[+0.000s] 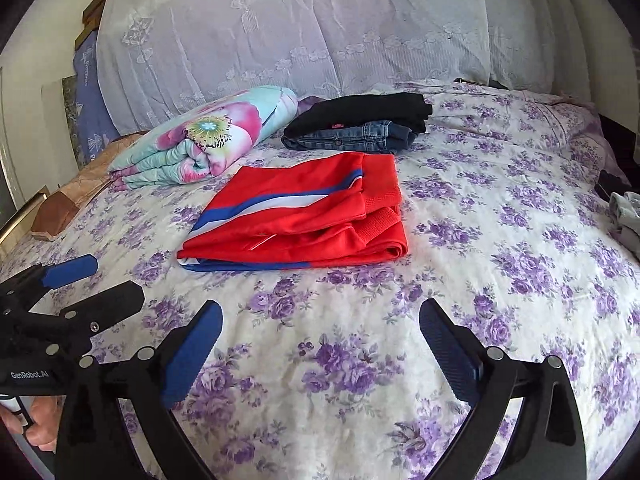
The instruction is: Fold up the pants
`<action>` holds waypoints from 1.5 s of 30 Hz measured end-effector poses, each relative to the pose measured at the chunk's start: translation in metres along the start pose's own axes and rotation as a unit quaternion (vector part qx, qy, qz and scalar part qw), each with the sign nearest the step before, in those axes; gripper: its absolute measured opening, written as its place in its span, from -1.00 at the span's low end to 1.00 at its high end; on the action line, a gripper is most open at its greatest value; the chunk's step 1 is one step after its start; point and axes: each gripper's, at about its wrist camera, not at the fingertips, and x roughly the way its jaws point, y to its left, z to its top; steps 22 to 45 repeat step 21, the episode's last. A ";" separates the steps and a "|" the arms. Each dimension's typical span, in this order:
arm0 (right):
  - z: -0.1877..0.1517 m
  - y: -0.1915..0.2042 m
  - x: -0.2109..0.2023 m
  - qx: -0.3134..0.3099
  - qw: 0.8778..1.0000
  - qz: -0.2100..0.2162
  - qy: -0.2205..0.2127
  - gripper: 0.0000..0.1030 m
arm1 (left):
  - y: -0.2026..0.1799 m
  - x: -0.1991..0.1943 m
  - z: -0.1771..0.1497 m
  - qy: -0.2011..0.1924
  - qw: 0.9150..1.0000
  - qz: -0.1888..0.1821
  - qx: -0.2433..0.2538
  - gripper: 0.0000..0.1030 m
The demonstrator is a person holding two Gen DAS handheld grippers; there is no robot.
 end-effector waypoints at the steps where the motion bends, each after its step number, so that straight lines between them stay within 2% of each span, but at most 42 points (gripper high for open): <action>1: -0.001 -0.001 -0.002 0.001 1.000 0.000 -0.003 0.93 | 0.000 -0.001 -0.002 -0.003 1.000 0.002 0.000 0.91; 18: -0.004 0.000 -0.002 -0.007 1.000 -0.009 -0.002 0.93 | 0.000 -0.003 -0.002 -0.017 1.000 0.019 0.012 0.91; 45: -0.004 0.000 -0.002 -0.008 1.000 -0.010 -0.002 0.93 | 0.004 -0.002 -0.002 -0.017 1.000 0.018 0.007 0.91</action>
